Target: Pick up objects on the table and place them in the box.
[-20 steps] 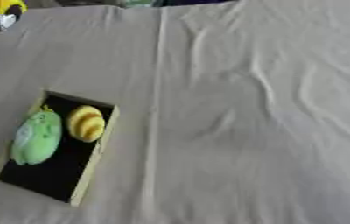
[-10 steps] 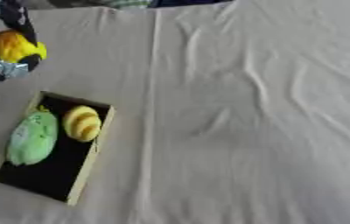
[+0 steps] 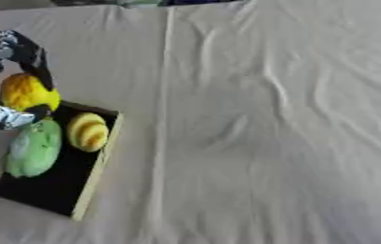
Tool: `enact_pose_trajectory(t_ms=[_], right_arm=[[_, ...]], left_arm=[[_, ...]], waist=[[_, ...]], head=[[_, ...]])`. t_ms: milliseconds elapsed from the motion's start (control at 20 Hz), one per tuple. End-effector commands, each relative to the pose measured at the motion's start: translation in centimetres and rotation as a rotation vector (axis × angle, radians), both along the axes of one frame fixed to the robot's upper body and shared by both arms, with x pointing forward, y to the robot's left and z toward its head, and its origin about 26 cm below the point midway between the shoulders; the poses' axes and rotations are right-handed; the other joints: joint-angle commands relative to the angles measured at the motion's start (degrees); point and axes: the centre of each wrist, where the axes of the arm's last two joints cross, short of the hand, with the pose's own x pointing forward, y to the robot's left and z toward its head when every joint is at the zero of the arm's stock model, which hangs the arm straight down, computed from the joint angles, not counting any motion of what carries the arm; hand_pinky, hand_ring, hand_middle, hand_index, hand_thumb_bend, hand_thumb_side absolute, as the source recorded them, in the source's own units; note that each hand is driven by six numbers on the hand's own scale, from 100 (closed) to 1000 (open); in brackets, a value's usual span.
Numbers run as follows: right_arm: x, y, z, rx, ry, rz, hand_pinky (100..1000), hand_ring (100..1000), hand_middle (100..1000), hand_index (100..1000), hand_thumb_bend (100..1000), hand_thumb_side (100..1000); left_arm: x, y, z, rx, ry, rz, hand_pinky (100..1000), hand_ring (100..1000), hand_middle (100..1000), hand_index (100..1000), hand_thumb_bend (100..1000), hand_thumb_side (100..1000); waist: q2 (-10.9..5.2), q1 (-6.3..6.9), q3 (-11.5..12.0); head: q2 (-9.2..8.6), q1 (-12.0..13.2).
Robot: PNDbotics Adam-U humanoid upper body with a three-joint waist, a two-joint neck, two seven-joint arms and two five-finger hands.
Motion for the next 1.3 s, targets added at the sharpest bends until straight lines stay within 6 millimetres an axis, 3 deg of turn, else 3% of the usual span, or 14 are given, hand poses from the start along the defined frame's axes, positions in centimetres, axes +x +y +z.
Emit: enact_pose_trajectory(t_ms=[50,600,750,1050,1300], right_arm=[[-0.3,0.0,0.7,-0.011,-0.017,0.004,998,836,649,844,100,524],[-0.2,0.1,0.7,-0.012,-0.015,0.012,999,836,647,844,100,524],[-0.2,0.1,0.6,-0.011,-0.012,0.012,999,836,647,844,100,524],[-0.2,0.1,0.5,-0.008,-0.006,0.012,1000,836,646,844,100,524],[-0.3,0.1,0.5,-0.006,-0.004,0.011,1000,836,646,844,100,525]], left_arm=[[-0.3,0.1,0.2,0.001,0.014,0.0,623,583,516,606,228,100],[-0.3,-0.3,-2.1,-0.015,0.139,-0.029,754,733,686,794,249,100],[-0.4,-0.3,-2.3,0.007,0.161,-0.05,733,705,634,756,224,100],[-0.5,-0.1,-3.0,0.055,0.186,-0.085,739,714,653,775,247,100],[-0.6,0.2,-3.6,0.147,0.209,-0.049,842,820,788,894,328,100]], waist=[[-1.33,-0.27,-0.1],[-1.28,-0.65,-0.2],[-1.24,-0.66,-0.2],[-1.21,-0.52,0.0],[-1.19,-0.52,-0.1]], head=[[0.2,-0.1],[0.34,0.0],[0.54,-0.3],[0.9,-0.7],[0.89,-0.8]])
